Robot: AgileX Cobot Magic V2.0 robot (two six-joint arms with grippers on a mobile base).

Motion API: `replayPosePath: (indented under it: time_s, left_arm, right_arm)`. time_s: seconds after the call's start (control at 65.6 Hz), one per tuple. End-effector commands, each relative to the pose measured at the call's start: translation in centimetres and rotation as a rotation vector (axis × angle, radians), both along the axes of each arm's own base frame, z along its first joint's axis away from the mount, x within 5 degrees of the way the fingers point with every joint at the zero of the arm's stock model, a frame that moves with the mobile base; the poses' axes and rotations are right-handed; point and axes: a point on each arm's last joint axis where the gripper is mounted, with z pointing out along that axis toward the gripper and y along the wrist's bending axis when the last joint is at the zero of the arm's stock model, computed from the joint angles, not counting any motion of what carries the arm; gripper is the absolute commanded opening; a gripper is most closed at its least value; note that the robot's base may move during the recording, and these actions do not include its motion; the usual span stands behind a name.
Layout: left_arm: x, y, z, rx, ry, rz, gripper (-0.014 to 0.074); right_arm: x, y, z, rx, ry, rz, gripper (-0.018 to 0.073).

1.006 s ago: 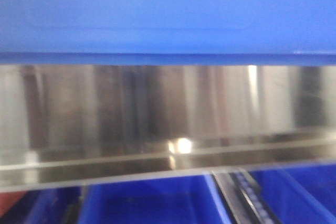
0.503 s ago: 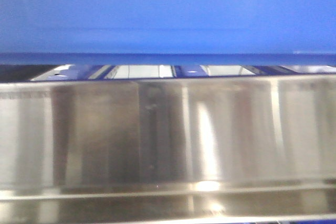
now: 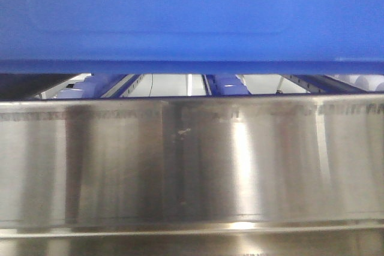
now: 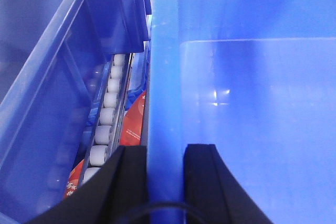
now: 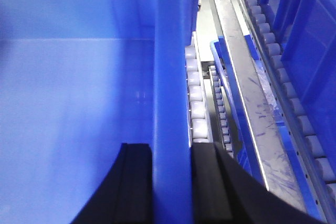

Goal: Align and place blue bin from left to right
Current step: 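Carry the bin with both grippers over the shelf's steel edge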

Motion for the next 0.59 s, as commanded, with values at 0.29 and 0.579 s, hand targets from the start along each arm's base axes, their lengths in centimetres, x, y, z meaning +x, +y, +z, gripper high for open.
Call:
replayPosePath:
  time_s: [0.29, 0.579]
  left_arm:
    - [-0.09, -0.74, 0.92, -0.041, -0.076, -0.077, -0.0111]
    - [-0.09, -0.74, 0.92, -0.042, -0.076, -0.077, -0.0111]
  right_arm:
    - [-0.12, 1.83, 1.92, 0.147, -0.158, 0.167, -0.0081]
    - [-0.12, 1.83, 1.92, 0.147, -0.158, 0.167, -0.0081]
